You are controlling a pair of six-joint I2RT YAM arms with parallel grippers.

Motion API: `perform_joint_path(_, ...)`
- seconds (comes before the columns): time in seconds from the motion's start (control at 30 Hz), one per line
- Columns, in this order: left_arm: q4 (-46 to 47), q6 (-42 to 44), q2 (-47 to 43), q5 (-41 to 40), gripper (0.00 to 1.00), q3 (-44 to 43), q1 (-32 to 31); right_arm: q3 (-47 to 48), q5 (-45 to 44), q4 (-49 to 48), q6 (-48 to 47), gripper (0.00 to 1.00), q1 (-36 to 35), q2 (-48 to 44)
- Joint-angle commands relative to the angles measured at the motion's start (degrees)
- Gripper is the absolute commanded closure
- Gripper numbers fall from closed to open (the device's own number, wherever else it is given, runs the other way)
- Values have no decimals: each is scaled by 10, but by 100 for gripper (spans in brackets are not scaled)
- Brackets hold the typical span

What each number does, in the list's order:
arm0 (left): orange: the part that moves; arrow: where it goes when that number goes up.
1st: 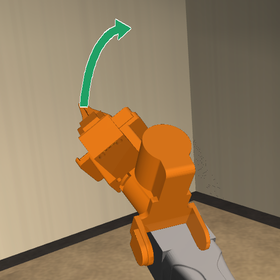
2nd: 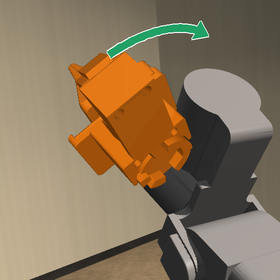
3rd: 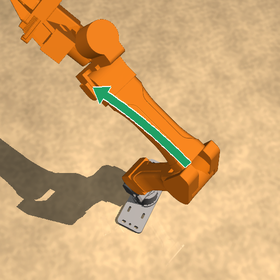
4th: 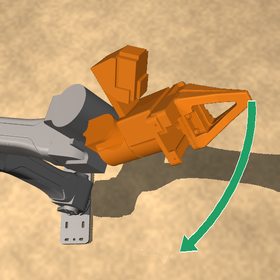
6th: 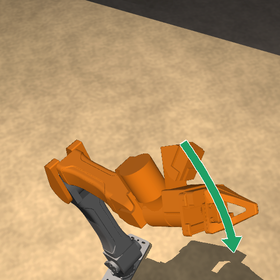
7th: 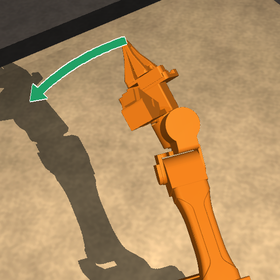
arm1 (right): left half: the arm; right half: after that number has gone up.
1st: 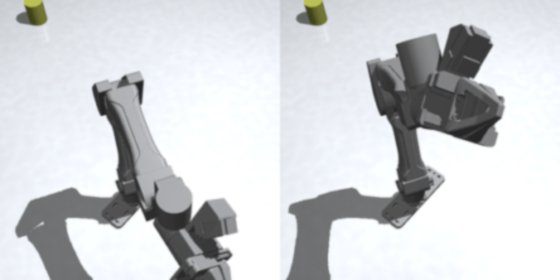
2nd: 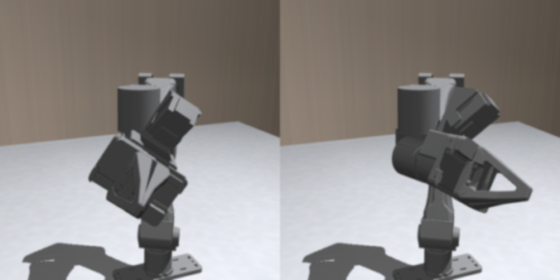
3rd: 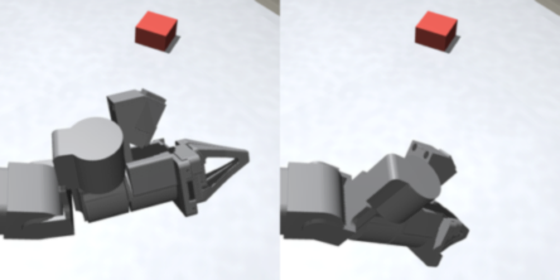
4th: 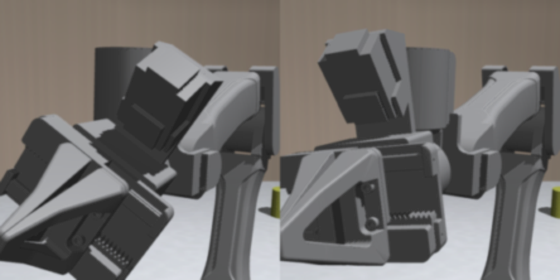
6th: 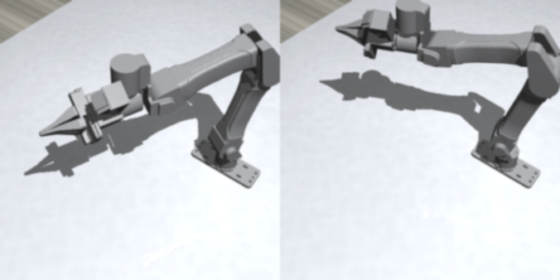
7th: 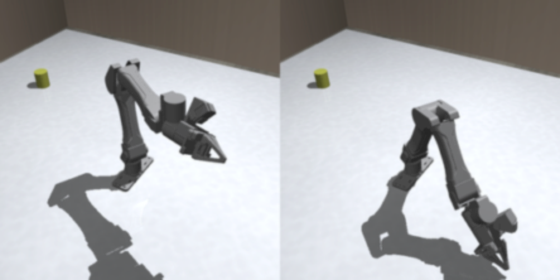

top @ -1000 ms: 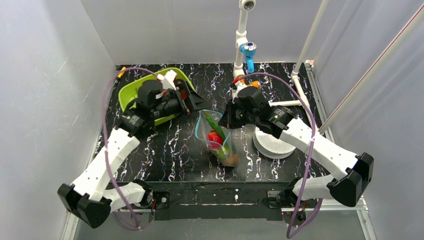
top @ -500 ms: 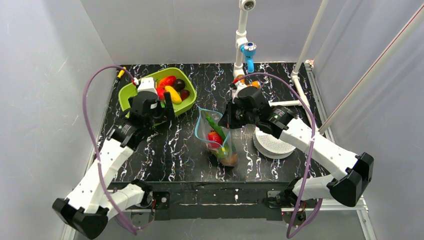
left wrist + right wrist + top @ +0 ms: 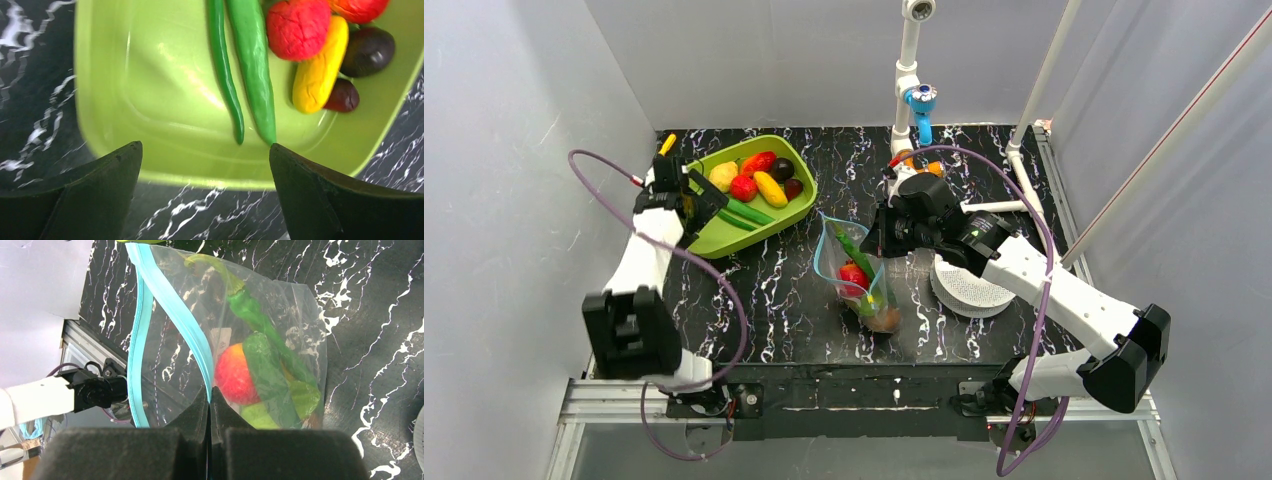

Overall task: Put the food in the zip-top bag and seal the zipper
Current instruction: Pick up the fake vegetable from the bin.

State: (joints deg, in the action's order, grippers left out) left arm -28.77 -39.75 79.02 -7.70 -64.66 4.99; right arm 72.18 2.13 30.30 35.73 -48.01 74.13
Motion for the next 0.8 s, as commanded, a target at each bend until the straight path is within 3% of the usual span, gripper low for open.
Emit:
perform_joint_path(0.0,27,-78,115,105,2,-51,32,1,3,-4,-7,99,3,-21)
perform_joint_path(0.27,60,-58,246,56,12,-117,37,-2,-7,5,-11,99,3,-29)
perform_joint_path(0.43,31,-31,302,57,28,-160,39,3,-8,14,-11,99,3,-28)
perform_joint_path(0.6,40,-59,317,52,40,-125,38,10,-8,17,-9,99,3,-17)
perform_joint_path(0.77,-10,-36,350,21,34,-178,31,23,3,17,-3,99,3,0)
